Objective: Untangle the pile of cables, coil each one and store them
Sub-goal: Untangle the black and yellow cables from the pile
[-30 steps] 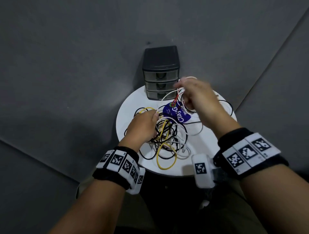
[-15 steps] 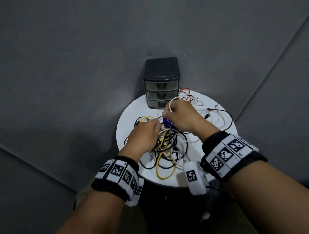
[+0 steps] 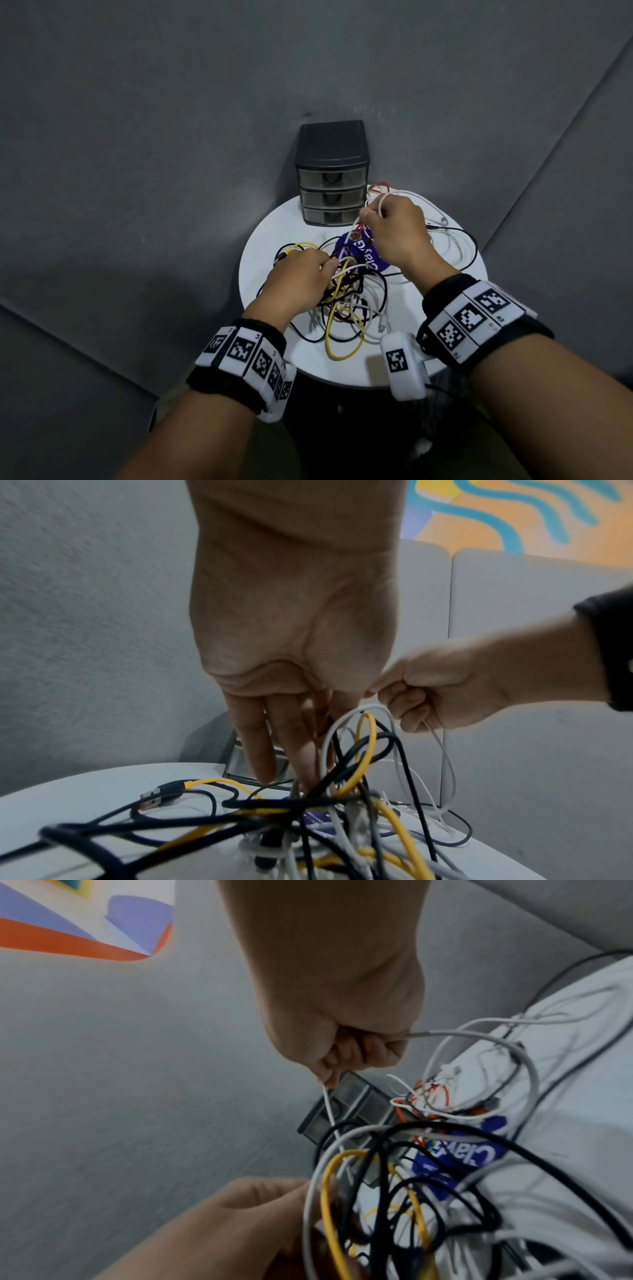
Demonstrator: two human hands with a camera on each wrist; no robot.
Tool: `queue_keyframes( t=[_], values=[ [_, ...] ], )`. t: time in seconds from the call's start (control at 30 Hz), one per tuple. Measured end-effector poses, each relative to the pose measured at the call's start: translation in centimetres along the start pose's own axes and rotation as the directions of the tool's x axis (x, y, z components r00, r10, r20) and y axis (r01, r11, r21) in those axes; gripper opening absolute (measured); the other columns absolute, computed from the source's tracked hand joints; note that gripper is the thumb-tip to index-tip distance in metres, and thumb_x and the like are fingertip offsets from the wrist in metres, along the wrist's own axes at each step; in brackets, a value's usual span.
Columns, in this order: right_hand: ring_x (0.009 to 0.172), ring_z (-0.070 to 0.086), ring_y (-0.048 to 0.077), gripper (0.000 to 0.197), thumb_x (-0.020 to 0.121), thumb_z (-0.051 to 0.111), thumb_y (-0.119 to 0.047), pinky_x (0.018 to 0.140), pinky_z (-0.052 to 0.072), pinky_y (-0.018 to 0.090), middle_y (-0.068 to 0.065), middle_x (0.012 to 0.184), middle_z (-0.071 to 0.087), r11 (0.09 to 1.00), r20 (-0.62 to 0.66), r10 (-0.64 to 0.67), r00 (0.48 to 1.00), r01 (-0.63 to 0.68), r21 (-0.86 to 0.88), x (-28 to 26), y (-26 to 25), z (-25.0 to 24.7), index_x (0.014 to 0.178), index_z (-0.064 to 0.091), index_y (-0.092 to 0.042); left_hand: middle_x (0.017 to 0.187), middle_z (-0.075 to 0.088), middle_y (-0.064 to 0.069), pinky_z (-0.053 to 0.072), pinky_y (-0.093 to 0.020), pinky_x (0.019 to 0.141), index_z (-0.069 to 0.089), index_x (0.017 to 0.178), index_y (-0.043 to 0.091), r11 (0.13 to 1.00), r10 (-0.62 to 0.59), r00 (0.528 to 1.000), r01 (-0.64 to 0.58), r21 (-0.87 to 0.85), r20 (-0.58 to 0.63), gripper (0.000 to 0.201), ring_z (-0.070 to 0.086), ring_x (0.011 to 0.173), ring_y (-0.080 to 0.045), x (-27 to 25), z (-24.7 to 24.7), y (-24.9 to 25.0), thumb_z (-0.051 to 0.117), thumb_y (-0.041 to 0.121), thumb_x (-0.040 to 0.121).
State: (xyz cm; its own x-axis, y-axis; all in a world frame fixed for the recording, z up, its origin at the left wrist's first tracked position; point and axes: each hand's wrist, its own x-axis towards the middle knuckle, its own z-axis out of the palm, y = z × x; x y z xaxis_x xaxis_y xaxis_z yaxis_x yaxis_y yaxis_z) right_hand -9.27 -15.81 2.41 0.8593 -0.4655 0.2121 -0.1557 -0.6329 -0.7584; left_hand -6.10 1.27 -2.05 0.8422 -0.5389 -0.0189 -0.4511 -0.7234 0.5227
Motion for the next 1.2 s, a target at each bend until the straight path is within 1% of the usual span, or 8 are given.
queue_keyframes(
  t=[0.17,0.33,0.5,0.67,0.8,0.97,1.1,1.2],
  values=[
    [0.06,0.049,0.017,0.022,0.1,0.057,-0.021,0.063,0.042,0.034,-0.001,0.066,0.055,0.921,-0.177,0.281,0.943,-0.213,0.328,1.6,2.8,-0.9,0.081,0.065,-0.014,0.067,0.053,-0.004,0.037,-0.035,0.061,0.047,0.06,0.013,1.0,0.001,0.994,-0.001,0.002,0.106,0.052,0.053,0.074,-0.028,-0.1,-0.4,-0.5,0.05,0.041,0.103],
    [0.063,0.049,0.013,0.013,0.091,0.055,-0.03,0.061,0.039,0.029,-0.003,0.071,0.056,0.831,-0.234,0.355,0.905,-0.19,0.523,2.7,5.1,-2.7,0.084,0.063,-0.022,0.089,0.068,-0.005,0.05,-0.036,0.084,0.069,0.091,0.015,0.988,-0.033,0.995,0.047,-0.148,0.09,0.043,0.064,0.094,-0.028,-0.3,-1.1,-0.4,0.044,0.047,0.104],
    [0.051,0.045,0.012,0.017,0.102,0.048,-0.008,0.043,0.034,0.018,0.004,0.065,0.055,0.894,-0.023,0.283,0.959,-0.255,0.369,1.2,6.2,-3.7,0.108,0.061,-0.015,0.066,0.072,0.009,0.055,-0.028,0.074,0.064,0.124,0.037,0.974,-0.024,0.98,0.068,-0.218,0.195,0.044,0.074,0.067,-0.01,-0.7,-2.9,-0.1,0.072,0.057,0.086],
    [0.085,0.066,0.021,0.031,0.097,0.054,-0.012,0.08,0.053,0.036,0.011,0.095,0.072,0.968,0.16,0.213,0.964,-0.23,0.096,-0.8,6.6,-2.6,0.128,0.059,-0.012,0.069,0.076,0.0,0.049,-0.023,0.068,0.054,0.141,0.028,0.974,0.022,0.958,0.045,-0.222,0.287,0.061,0.075,0.069,-0.012,-0.1,-4.1,0.1,0.08,0.033,0.087],
    [0.101,0.06,0.034,0.03,0.098,0.055,-0.017,0.088,0.046,0.04,0.014,0.11,0.068,0.985,0.15,0.172,0.974,-0.167,-0.047,-1.8,6.3,-1.6,0.124,0.061,-0.003,0.072,0.076,-0.003,0.055,-0.034,0.086,0.054,0.139,0.026,0.963,0.078,0.955,0.003,-0.269,0.288,0.053,0.075,0.072,-0.016,-0.1,-4.1,0.0,0.076,0.022,0.091],
    [0.127,0.048,0.033,0.063,0.091,0.056,-0.008,0.108,0.04,0.045,0.011,0.138,0.049,0.981,-0.097,0.185,0.978,-0.19,-0.04,-1.8,6.9,-2.0,0.152,0.039,-0.016,0.074,0.075,0.002,0.054,-0.034,0.08,0.049,0.141,0.032,0.96,0.103,0.965,-0.034,-0.279,0.239,0.051,0.072,0.072,-0.01,-0.1,-4.0,-0.6,0.069,0.02,0.096],
    [0.12,0.044,0.027,0.05,0.082,0.052,0.001,0.099,0.041,0.049,0.003,0.13,0.047,0.994,-0.303,-0.036,0.952,0.003,-0.108,-3.2,4.1,-2.4,0.126,0.053,-0.023,0.075,0.074,0.006,0.052,-0.029,0.081,0.049,0.14,0.033,0.962,0.116,0.979,-0.068,-0.263,0.169,0.049,0.069,0.075,-0.008,0.3,-3.6,-1.0,0.067,0.02,0.097],
    [0.104,0.053,0.019,0.039,0.082,0.052,0.006,0.091,0.048,0.04,-0.002,0.114,0.053,0.976,-0.232,-0.212,0.949,0.217,-0.005,-3.2,2.0,-1.8,0.111,0.059,-0.019,0.077,0.075,0.005,0.047,-0.027,0.079,0.047,0.14,0.034,0.958,0.156,0.975,-0.11,-0.266,0.16,0.05,0.069,0.074,-0.01,0.4,-3.5,-0.7,0.068,0.024,0.096]
  ],
)
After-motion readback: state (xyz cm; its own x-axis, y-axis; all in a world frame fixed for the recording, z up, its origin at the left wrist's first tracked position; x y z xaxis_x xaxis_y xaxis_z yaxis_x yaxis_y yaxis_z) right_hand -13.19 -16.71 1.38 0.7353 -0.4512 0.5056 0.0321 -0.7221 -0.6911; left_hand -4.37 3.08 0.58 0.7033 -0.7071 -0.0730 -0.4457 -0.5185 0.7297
